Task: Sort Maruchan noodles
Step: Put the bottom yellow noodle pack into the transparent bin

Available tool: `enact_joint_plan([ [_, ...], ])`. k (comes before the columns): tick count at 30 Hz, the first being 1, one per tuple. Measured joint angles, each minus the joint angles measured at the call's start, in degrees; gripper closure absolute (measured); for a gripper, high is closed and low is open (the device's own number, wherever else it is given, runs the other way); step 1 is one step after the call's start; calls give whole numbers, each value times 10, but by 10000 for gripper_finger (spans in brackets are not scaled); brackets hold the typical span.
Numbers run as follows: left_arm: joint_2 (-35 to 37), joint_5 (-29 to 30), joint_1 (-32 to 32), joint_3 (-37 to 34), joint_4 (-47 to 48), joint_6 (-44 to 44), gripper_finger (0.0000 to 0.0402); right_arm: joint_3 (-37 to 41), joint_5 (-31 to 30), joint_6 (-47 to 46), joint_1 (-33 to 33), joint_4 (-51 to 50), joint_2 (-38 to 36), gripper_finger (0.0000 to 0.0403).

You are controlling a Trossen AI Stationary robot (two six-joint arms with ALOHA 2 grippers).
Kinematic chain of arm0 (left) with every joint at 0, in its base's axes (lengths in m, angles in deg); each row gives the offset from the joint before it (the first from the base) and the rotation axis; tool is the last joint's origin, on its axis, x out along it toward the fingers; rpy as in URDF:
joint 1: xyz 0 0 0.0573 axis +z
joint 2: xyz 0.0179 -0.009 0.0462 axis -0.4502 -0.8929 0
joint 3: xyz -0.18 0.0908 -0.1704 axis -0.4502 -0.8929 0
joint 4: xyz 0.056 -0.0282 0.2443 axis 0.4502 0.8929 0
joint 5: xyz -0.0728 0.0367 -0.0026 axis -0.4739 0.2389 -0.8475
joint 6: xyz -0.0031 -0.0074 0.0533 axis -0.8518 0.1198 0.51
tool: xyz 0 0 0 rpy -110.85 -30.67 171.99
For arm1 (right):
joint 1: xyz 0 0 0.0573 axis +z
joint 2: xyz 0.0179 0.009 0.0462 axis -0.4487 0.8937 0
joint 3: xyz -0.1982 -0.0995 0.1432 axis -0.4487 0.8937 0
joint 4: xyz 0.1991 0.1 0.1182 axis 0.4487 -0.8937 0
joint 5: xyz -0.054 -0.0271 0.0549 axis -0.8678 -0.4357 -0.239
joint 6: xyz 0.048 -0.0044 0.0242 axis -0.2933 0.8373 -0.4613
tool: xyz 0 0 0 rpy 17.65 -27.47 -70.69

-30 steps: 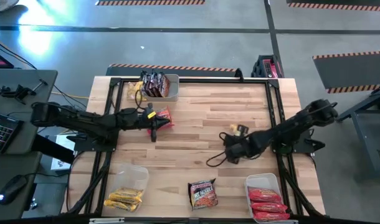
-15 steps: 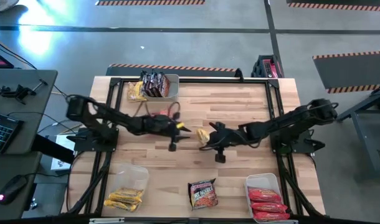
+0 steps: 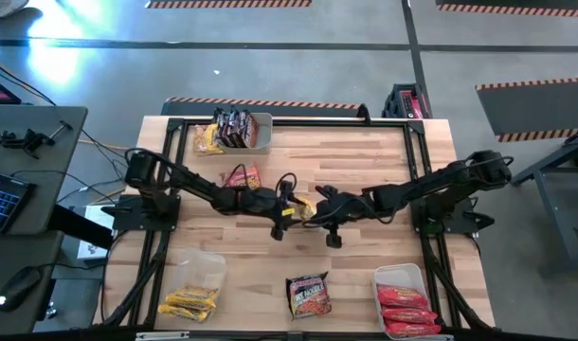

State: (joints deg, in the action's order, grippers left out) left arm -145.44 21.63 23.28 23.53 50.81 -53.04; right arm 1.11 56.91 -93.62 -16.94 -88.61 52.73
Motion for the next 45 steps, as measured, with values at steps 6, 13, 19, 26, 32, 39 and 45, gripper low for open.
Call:
enact_joint_plan([
  [6,-14,18,0,22,-1,30,161,0,12,6,0,14,0,403],
  [13,-14,-18,0,22,-10,59,162,0,22,22,0,31,0,403],
  [19,-14,-42,0,22,-17,78,163,0,37,34,0,41,0,403],
  [26,-14,-100,1,24,-17,78,163,0,44,46,0,55,0,403],
  [32,-14,-101,1,33,-1,81,188,0,44,51,0,66,0,402],
  [39,-14,-98,1,33,21,89,271,-1,-20,44,0,83,0,395],
  [45,17,-76,1,33,92,89,312,-1,-104,46,0,74,-3,330],
])
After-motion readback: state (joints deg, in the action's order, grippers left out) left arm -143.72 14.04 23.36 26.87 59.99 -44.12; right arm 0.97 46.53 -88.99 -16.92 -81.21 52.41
